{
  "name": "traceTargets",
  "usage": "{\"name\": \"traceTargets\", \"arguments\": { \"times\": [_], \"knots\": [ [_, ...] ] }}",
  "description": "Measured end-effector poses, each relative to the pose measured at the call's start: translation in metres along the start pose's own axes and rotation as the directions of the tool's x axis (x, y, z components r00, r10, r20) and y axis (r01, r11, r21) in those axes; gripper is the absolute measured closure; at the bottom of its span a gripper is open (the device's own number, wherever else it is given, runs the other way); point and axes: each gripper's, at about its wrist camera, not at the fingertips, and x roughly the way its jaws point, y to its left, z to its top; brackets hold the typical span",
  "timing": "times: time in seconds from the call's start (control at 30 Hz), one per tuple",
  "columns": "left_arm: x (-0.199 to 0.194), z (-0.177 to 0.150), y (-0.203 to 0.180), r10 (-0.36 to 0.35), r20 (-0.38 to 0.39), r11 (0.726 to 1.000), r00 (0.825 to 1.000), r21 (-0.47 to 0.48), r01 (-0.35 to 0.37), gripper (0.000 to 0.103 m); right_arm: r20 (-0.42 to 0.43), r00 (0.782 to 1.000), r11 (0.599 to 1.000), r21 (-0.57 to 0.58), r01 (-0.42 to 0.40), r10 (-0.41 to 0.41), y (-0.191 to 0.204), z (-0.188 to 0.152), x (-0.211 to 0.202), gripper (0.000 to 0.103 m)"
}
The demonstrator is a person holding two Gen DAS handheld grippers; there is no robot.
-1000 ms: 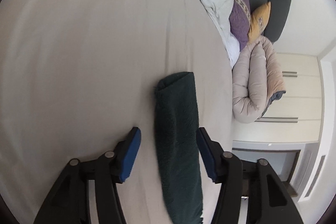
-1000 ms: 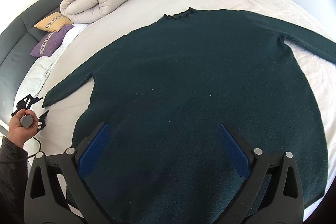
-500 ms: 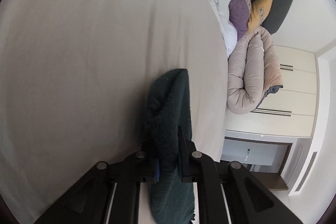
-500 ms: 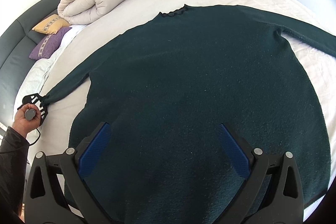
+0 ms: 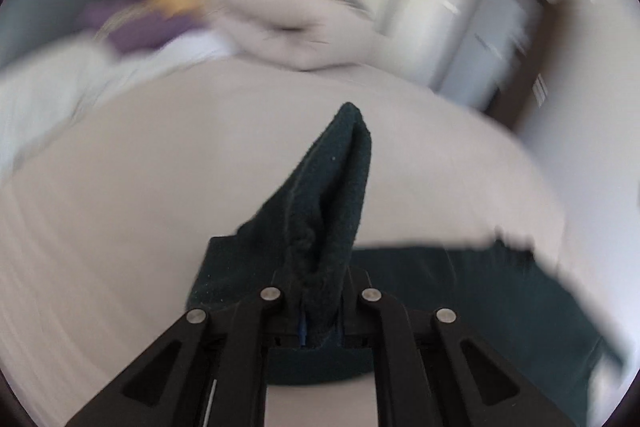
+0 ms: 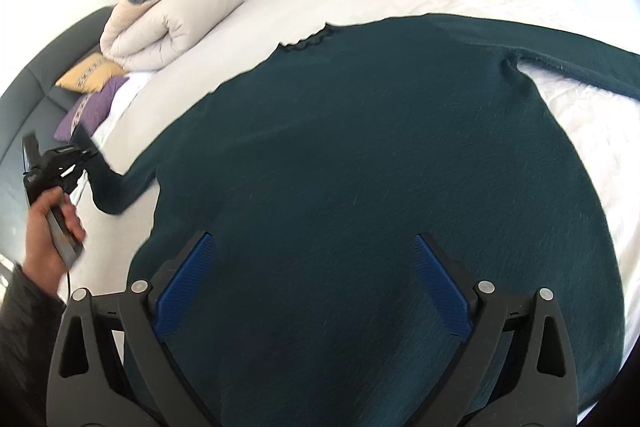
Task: Fold small clothes
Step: 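Lift the sleeve with the left gripper and lay it across the sweater body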
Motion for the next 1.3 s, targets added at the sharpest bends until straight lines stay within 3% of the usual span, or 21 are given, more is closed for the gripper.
{"name": "traceTargets", "arguments": {
  "times": [0.03, 0.07, 0.13, 0.17, 0.27, 0.3, 0.37, 0.6, 0.73, 0.83, 0.97, 1.07, 1.13, 1.2, 1.27, 1.3],
  "knots": [
    [0.001, -0.011, -0.034, 0.02, 0.003, 0.989, 1.0, 0.145, -0.021, 0.094, -0.008, 1.0, 1.0, 0.009, -0.016, 0.017, -0.003, 0.008, 0.004, 0.004],
    [0.003, -0.031, -0.07, 0.04, 0.008, 0.952, 0.999, 0.305, -0.041, 0.094, -0.016, 0.999, 0.999, 0.017, -0.033, 0.033, -0.006, 0.015, 0.007, 0.004],
    [0.004, -0.07, -0.11, 0.061, 0.019, 0.871, 0.998, 0.487, -0.063, 0.094, -0.044, 0.993, 0.994, 0.039, -0.104, 0.106, -0.008, 0.032, 0.019, 0.004],
    [0.006, -0.082, -0.119, 0.065, 0.018, 0.844, 0.998, 0.532, -0.065, 0.094, -0.073, 0.985, 0.987, 0.056, -0.153, 0.157, -0.009, 0.043, 0.029, 0.004],
    [0.004, -0.113, -0.134, 0.086, 0.038, 0.777, 0.996, 0.623, -0.091, 0.094, -0.138, 0.948, 0.953, 0.137, -0.269, 0.287, -0.008, 0.066, 0.058, 0.005],
    [0.001, -0.121, -0.136, 0.089, 0.047, 0.761, 0.995, 0.641, -0.099, 0.094, -0.156, 0.918, 0.923, 0.191, -0.333, 0.364, -0.006, 0.077, 0.074, 0.006],
    [-0.002, -0.128, -0.14, 0.098, 0.073, 0.726, 0.992, 0.676, -0.122, 0.094, -0.187, 0.881, 0.888, 0.253, -0.385, 0.435, 0.0, 0.088, 0.097, 0.006],
    [-0.008, -0.143, -0.148, 0.114, 0.131, 0.653, 0.985, 0.738, -0.173, 0.094, -0.292, 0.713, 0.753, 0.433, -0.496, 0.638, 0.051, 0.107, 0.187, 0.016],
    [-0.009, -0.146, -0.15, 0.111, 0.147, 0.63, 0.983, 0.755, -0.184, 0.094, -0.336, 0.668, 0.733, 0.466, -0.495, 0.665, 0.075, 0.113, 0.222, 0.016],
    [-0.009, -0.144, -0.149, 0.108, 0.148, 0.633, 0.983, 0.752, -0.183, 0.094, -0.364, 0.655, 0.736, 0.476, -0.481, 0.663, 0.086, 0.112, 0.246, 0.033],
    [-0.009, -0.144, -0.149, 0.107, 0.145, 0.632, 0.984, 0.754, -0.18, 0.094, -0.436, 0.642, 0.775, 0.394, -0.494, 0.631, 0.11, 0.11, 0.267, 0.074],
    [-0.008, -0.144, -0.15, 0.104, 0.139, 0.629, 0.985, 0.758, -0.173, 0.088, -0.468, 0.67, 0.817, 0.295, -0.497, 0.576, 0.127, 0.113, 0.268, 0.089],
    [-0.011, -0.145, -0.151, 0.088, 0.135, 0.626, 0.987, 0.763, -0.161, 0.079, -0.452, 0.69, 0.825, 0.281, -0.491, 0.565, 0.128, 0.118, 0.267, 0.094],
    [-0.02, -0.145, -0.153, 0.058, 0.137, 0.633, 0.989, 0.761, -0.143, 0.047, -0.423, 0.724, 0.838, 0.263, -0.478, 0.545, 0.123, 0.132, 0.264, 0.095],
    [-0.032, -0.143, -0.153, 0.023, 0.148, 0.653, 0.989, 0.747, -0.127, 0.031, -0.397, 0.756, 0.854, 0.246, -0.459, 0.521, 0.116, 0.144, 0.256, 0.095],
    [-0.038, -0.142, -0.153, 0.003, 0.152, 0.66, 0.988, 0.742, -0.116, 0.028, -0.381, 0.773, 0.861, 0.243, -0.447, 0.508, 0.11, 0.152, 0.251, 0.096]
  ]
}}
